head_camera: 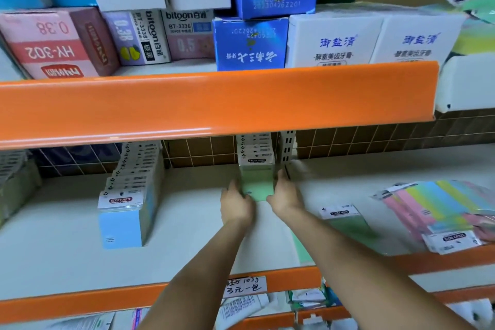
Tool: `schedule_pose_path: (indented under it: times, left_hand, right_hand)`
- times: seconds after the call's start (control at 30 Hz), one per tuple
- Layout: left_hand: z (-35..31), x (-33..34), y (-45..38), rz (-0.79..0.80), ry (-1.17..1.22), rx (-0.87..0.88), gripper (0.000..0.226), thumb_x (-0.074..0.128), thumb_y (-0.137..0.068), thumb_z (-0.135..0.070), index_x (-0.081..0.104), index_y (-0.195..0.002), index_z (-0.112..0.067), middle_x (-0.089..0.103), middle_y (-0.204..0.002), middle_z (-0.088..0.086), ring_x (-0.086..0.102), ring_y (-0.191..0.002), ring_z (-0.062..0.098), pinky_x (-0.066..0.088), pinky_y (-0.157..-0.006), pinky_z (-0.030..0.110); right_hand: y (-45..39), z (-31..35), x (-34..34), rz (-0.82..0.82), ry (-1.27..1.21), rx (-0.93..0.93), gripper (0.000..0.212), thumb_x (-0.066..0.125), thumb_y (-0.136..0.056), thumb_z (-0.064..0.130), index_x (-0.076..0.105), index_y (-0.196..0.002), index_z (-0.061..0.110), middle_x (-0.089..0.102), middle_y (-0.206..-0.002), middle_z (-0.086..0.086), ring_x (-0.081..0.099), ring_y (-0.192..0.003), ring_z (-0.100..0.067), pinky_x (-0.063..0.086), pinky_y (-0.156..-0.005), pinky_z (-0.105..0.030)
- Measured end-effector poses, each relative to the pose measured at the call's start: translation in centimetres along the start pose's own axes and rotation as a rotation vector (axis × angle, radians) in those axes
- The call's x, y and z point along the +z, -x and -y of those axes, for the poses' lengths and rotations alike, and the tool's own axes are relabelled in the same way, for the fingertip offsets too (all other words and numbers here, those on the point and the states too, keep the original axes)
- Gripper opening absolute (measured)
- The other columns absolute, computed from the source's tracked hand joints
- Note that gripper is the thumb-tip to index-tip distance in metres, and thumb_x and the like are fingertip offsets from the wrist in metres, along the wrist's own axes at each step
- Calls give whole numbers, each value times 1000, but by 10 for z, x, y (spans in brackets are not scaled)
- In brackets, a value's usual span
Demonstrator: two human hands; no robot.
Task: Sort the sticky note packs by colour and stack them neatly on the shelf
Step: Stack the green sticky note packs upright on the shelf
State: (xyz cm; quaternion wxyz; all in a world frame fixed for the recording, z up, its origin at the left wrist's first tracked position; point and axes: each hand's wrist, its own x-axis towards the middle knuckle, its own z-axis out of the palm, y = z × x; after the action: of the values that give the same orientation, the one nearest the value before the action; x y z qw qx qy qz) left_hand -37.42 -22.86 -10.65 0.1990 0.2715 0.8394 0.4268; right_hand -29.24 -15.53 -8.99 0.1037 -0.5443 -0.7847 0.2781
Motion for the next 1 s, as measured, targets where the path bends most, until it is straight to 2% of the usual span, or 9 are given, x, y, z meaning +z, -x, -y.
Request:
schedule_pose_path:
  times: [0.13, 0.27, 0.37, 0.5, 0.63, 0.73, 0.8, 0.9, 1.0]
  left_hand:
    - [5, -4, -7, 37, -70, 7, 29, 52, -86, -9, 61, -114, -10, 50, -114, 14, 53, -94, 30, 43, -83, 29]
    - [8, -5, -11, 42, -72, -1, 24, 55, -87, -10, 64, -110, -8, 46, -108, 11, 49, -84, 24, 36, -76, 21]
    - [9, -4, -13, 47, -46, -8, 22, 57, -88, -10, 63, -109, -8, 46, -112, 11, 46, -81, 21, 34, -75, 19]
    - [9, -4, -13, 51, -45, -12, 23, 57, -88, -11, 62, -110, -8, 46, -117, 12, 49, -86, 23, 34, -78, 19]
    - [7, -2, -6, 33, -35, -39, 13, 54, -86, -9, 54, -98, -7, 47, -118, 14, 45, -85, 24, 36, -75, 25]
    - [-2, 1, 9, -8, -15, -90, 29, 54, -86, -12, 50, -114, -5, 44, -125, 14, 52, -99, 31, 43, -83, 32]
    - [-9, 3, 20, -25, -67, -74, 37, 54, -88, -14, 46, -123, -6, 42, -129, 13, 53, -108, 34, 44, -85, 35]
    - [-22, 7, 38, -16, -149, 12, 39, 53, -88, -17, 47, -125, -9, 44, -128, 10, 52, -111, 32, 44, -90, 37]
    - [-35, 18, 56, 89, -176, 72, 32, 51, -89, -21, 55, -120, -13, 54, -124, 8, 56, -109, 30, 46, -92, 35]
  right_hand:
    - [-9, -3, -3, 53, 80, 22, 43, 57, -91, 9, 41, -131, 4, 59, -123, -17, 58, -113, -33, 49, -83, -35]
    - [-15, -5, -5, 102, 109, 27, 40, 59, -92, 17, 46, -127, 3, 52, -130, -16, 54, -118, -32, 46, -88, -34]
    - [-16, -7, -4, 107, 122, 23, 37, 58, -93, 20, 50, -124, 3, 49, -133, -15, 53, -118, -32, 45, -88, -32]
    - [-15, -8, -3, 94, 113, 19, 38, 58, -92, 17, 49, -125, 3, 48, -134, -15, 51, -120, -33, 44, -90, -33]
    - [-10, -9, -5, 84, 72, 17, 34, 56, -91, 9, 47, -122, 2, 55, -127, -17, 53, -117, -35, 46, -85, -33]
    - [-4, -12, -9, 86, -50, -7, 22, 54, -88, 4, 47, -109, 6, 59, -113, -18, 57, -99, -35, 43, -71, -32]
    - [0, -18, -15, 79, -94, -49, 22, 54, -88, 5, 49, -109, 7, 58, -109, -15, 55, -94, -32, 42, -68, -31]
    - [8, -34, -33, 51, -45, -76, 31, 56, -88, 11, 54, -119, 11, 59, -115, -12, 57, -101, -33, 43, -71, -29]
    - [16, -56, -54, 2, 78, -37, 32, 55, -89, 18, 56, -121, 18, 60, -121, -10, 59, -103, -30, 47, -82, -31]
